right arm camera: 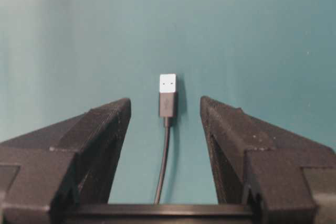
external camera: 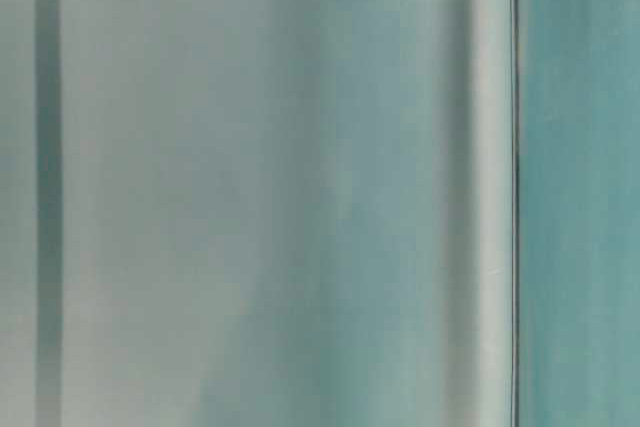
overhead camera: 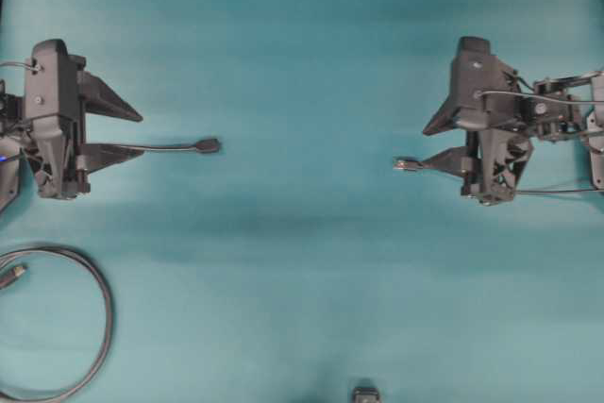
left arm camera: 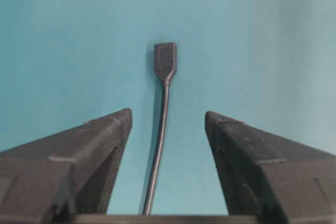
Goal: Insert the USB using both arms.
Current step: 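Lower left gripper around the USB socket end, right around the USB-A plug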
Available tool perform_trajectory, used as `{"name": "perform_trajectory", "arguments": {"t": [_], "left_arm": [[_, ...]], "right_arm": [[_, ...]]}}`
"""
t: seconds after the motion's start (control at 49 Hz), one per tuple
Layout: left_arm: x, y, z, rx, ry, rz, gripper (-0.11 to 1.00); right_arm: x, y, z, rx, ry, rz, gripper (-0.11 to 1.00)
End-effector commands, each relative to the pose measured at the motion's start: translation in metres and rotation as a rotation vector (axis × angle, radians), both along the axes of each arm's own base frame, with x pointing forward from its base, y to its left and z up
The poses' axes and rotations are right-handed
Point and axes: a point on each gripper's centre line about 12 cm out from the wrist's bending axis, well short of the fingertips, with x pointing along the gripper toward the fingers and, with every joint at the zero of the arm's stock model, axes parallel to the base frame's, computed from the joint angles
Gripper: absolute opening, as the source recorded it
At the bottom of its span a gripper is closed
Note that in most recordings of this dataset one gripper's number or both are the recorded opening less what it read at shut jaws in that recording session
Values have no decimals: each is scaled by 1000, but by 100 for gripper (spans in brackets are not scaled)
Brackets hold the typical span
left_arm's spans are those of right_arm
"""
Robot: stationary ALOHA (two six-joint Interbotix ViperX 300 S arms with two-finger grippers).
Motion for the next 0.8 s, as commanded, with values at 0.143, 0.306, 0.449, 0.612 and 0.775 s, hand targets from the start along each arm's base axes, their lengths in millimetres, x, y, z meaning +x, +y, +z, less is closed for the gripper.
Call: {"name": "perform_trajectory", "arguments": {"t": [0.143, 0.306, 0.449, 0.612, 0.775], "left_arm": [[9, 1, 11, -7, -37, 10, 80], [13, 1, 8, -8, -20, 12, 80], [18, 1, 4, -8, 9, 9, 80], [25, 2, -1, -9, 38, 10, 80], [36, 3, -7, -10, 73, 11, 80]], "right_arm": [[15, 0, -5, 10, 14, -11, 58], [19, 0, -12, 29, 43, -34, 57], [22, 0, -16, 33, 57, -37, 58], [25, 1, -19, 34, 67, -37, 57], [24, 3, -27, 34, 106, -34, 57]]}}
